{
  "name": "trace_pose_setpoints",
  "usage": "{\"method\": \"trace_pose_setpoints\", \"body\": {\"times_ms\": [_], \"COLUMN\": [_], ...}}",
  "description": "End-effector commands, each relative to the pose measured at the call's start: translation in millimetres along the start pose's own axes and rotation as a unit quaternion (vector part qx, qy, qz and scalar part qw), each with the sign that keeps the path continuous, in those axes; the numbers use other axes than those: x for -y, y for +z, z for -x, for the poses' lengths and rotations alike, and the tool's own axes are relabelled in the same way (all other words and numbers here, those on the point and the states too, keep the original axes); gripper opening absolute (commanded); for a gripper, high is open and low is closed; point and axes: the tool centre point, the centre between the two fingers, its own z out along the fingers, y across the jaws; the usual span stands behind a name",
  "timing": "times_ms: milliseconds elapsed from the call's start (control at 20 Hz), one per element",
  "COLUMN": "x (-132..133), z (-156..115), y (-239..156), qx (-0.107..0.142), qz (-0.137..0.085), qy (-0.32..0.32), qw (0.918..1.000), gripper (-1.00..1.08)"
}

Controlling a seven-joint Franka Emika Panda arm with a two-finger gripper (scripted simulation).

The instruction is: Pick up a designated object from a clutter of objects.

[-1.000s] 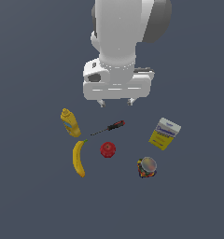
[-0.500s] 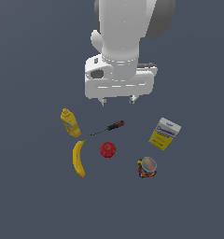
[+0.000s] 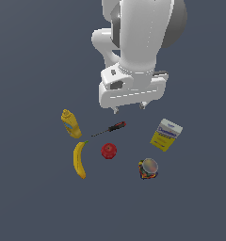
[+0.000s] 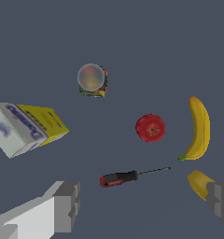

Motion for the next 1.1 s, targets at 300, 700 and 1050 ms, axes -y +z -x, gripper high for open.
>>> {"method": "trace_pose_setpoints", "body": {"times_ms": [300,700,1050], "x": [91.5,171.3,194.2], "z": [-26.1,-32.3,-31.5], "y": [48.2,86.7,97.2], "qx": [-0.001,-0.006,-0.007], "qz": [0.007,0.003,0.001], "qy": [-0.168,-0.301,-0.337], "qw": [0.9857,0.9537,0.9416], "gripper": [1.0,1.0,1.0]}}
